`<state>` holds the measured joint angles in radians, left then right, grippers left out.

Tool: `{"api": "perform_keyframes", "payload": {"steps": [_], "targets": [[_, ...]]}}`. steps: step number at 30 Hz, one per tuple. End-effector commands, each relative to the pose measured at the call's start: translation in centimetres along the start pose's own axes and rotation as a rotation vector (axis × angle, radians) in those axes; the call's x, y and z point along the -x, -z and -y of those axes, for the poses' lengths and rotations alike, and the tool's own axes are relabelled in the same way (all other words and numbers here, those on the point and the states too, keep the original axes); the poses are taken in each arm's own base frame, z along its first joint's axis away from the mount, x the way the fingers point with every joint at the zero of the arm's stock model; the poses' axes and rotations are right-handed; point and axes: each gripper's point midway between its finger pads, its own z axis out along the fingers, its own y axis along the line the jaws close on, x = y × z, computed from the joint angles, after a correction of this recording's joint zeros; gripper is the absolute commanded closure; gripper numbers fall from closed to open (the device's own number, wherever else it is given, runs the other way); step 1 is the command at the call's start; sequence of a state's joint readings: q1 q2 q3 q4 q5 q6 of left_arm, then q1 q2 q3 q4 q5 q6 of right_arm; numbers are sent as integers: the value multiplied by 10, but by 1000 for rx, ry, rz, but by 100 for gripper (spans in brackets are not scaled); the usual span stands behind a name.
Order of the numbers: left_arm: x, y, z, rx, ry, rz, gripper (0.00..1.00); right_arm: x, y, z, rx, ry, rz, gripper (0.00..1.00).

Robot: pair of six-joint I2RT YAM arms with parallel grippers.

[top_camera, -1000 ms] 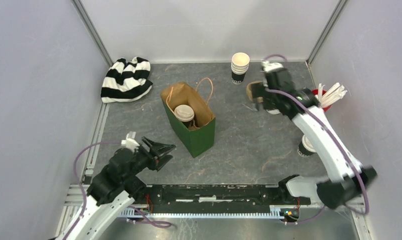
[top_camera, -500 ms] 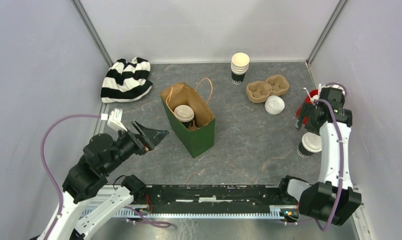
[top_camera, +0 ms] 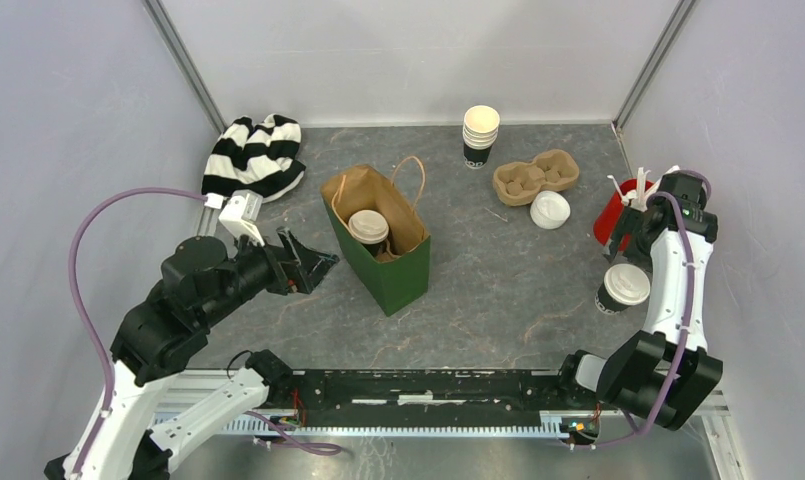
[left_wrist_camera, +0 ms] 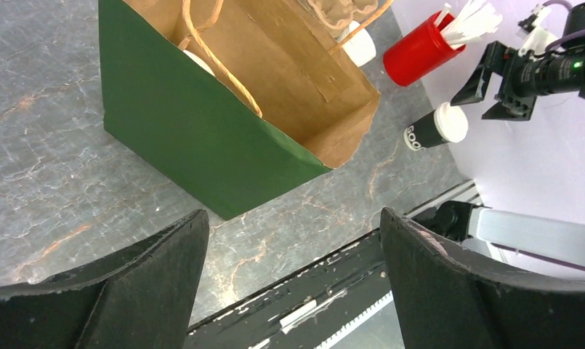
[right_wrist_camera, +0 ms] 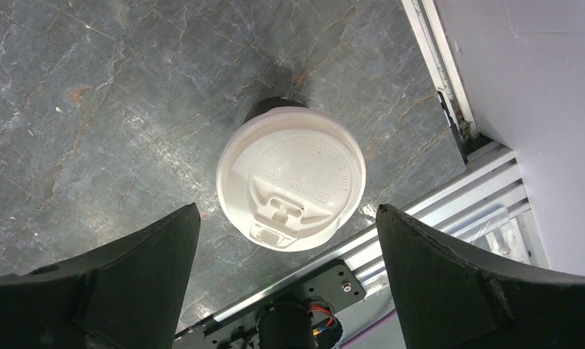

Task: Pack the takeout coffee

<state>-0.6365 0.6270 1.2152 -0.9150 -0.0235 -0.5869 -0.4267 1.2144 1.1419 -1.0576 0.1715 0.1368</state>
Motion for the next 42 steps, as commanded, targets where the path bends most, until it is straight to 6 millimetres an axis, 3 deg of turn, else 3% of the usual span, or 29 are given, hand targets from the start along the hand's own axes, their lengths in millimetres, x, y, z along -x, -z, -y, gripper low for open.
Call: {"api": "perform_keyframes", "payload": {"steps": [1, 12, 16, 22, 36, 42], "targets": [[0, -3, 0, -5, -106, -34, 7, 1, -9, 1, 10, 7, -14, 2], [4, -6, -1, 13, -163, -54, 6, -17, -24, 1, 11, 14, -67, 6], [5, -5, -2, 22, -172, -61, 6, -13, -25, 0, 21, 5, -56, 11], [5, -4, -2, 24, -178, -63, 6, -4, -22, 4, 14, -15, -36, 8], [4, -4, -4, 29, -184, -66, 6, -7, -34, -1, 48, -20, -63, 25], [4, -4, -4, 35, -180, -69, 6, -14, -33, -3, 62, -20, -70, 26]]}}
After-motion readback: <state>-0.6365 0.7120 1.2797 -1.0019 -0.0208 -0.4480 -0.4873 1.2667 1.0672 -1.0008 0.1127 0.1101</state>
